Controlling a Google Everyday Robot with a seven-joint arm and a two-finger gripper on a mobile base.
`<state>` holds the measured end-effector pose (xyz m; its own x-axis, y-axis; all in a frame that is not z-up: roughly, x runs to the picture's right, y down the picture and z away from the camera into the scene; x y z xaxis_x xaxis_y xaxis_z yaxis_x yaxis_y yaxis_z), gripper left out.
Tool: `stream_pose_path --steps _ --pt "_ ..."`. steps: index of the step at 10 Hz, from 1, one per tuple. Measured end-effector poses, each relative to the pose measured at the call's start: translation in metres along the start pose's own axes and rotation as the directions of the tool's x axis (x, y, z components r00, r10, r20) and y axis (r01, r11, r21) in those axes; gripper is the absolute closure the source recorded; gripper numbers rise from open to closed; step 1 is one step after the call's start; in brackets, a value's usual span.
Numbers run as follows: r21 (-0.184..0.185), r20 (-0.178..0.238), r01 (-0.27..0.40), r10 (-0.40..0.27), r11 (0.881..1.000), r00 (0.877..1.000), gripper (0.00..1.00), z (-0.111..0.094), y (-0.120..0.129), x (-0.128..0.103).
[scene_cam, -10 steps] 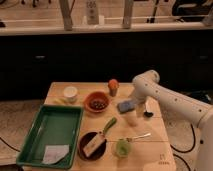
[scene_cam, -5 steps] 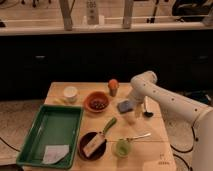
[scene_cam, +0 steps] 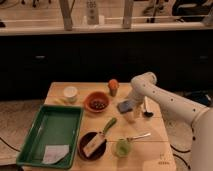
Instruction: Place sponge in tray
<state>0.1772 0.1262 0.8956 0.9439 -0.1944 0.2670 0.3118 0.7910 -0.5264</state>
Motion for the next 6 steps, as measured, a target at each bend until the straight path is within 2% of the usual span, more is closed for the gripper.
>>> stream_pose_path --steps 6 --pt "-0.005 0.028 -0.002 0.003 1.000 1.000 0.20 0.0066 -0.0018 0.0018"
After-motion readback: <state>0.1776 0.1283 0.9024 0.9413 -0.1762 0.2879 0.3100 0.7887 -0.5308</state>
